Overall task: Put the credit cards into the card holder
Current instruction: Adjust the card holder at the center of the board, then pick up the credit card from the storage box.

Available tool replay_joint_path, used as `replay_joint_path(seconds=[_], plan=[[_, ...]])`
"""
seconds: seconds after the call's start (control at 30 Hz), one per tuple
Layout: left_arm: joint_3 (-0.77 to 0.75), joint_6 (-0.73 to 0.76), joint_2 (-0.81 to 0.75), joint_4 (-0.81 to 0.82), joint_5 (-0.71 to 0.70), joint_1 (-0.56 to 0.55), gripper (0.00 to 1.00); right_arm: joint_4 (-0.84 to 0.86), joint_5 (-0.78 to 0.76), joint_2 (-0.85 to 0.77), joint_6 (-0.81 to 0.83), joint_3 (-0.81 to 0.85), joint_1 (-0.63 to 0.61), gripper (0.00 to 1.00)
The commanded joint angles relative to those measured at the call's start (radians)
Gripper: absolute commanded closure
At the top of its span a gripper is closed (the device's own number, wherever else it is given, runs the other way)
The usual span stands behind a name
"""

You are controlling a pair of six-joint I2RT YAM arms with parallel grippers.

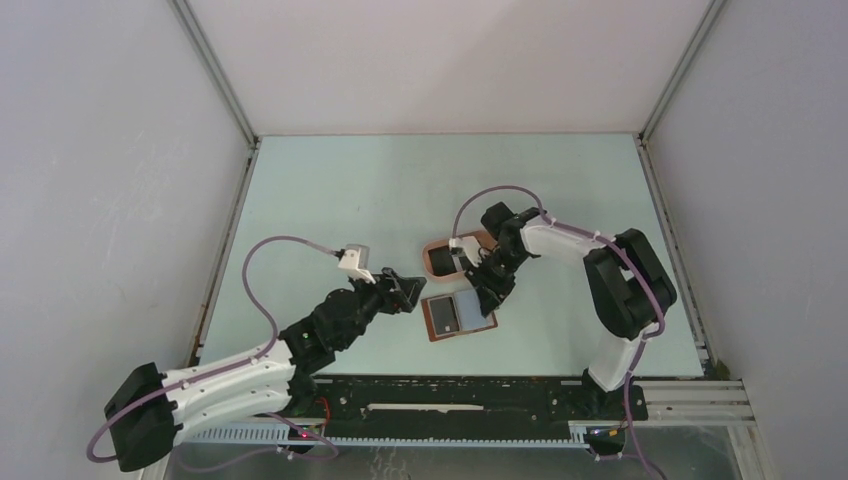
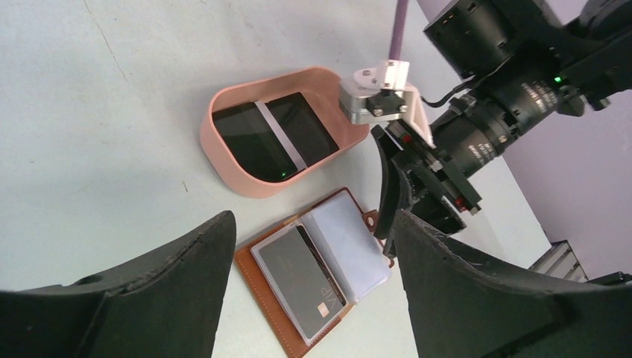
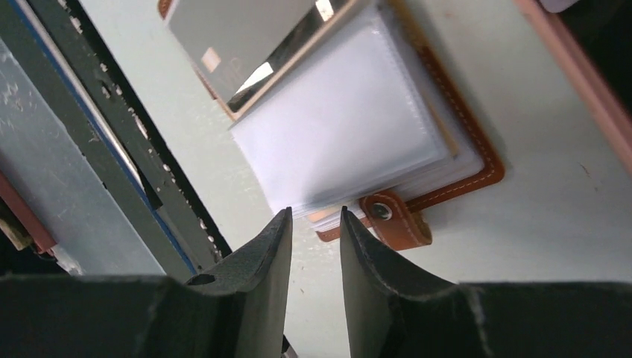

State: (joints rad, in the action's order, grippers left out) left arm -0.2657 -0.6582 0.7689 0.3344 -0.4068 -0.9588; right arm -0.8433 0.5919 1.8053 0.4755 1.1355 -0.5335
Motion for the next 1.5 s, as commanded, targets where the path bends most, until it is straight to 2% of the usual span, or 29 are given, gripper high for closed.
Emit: replay_joint_path(seconds=[0.0,0.13,0.23,0.27,0.3,0.33,0.37,0.4,0.47,0.53,0.57,0.67,0.8,1.1,1.37,1.47], plan=[[0.01,-0.008,0.024,0.073,0.033,0.015,0.18,-0.03,0.034,-0.134,0.065,0.018,0.008,0.62],[0.013,0.0,0.048,0.098,0.055,0.028,0.18,0.004,0.093,-0.289,0.078,0.017,0.054,0.61],[0.013,0.004,0.067,0.116,0.08,0.052,0.18,0.096,0.063,-0.394,0.057,0.017,0.063,0.56],[0.014,0.005,0.075,0.124,0.094,0.064,0.18,0.143,0.044,-0.421,0.039,0.018,0.065,0.49],[0.012,0.005,0.084,0.133,0.109,0.077,0.18,0.203,0.019,-0.441,0.019,0.017,0.068,0.34],[0.012,0.004,0.093,0.141,0.125,0.092,0.18,0.269,-0.011,-0.446,-0.027,0.017,0.076,0.11],[0.012,0.003,0.104,0.15,0.142,0.107,0.17,0.333,-0.042,-0.435,-0.116,0.021,0.089,0.02],[0.012,-0.001,0.116,0.161,0.159,0.123,0.17,0.345,-0.009,-0.403,-0.166,0.043,0.109,0.01],[0.015,-0.008,0.144,0.194,0.19,0.153,0.17,0.247,0.153,-0.281,-0.217,0.162,0.156,0.02],[0.01,-0.02,0.179,0.218,0.23,0.19,0.16,0.135,0.311,-0.141,-0.244,0.285,0.178,0.17],[0.006,-0.026,0.198,0.231,0.245,0.204,0.16,0.129,0.341,-0.095,-0.258,0.309,0.174,0.18],[-0.019,-0.053,0.27,0.243,0.289,0.244,0.15,0.234,0.339,-0.018,-0.338,0.281,0.164,0.19],[-0.059,-0.088,0.394,0.261,0.333,0.276,0.17,0.258,0.351,0.095,-0.399,0.308,0.15,0.24],[-0.133,-0.126,0.631,0.343,0.362,0.292,0.31,0.288,0.221,0.238,-0.471,0.359,0.128,0.3],[-0.165,-0.141,0.732,0.396,0.394,0.313,0.33,0.297,0.14,0.312,-0.523,0.397,0.106,0.29],[-0.179,-0.141,0.762,0.396,0.398,0.315,0.37,0.3,0.111,0.327,-0.533,0.402,0.098,0.28]])
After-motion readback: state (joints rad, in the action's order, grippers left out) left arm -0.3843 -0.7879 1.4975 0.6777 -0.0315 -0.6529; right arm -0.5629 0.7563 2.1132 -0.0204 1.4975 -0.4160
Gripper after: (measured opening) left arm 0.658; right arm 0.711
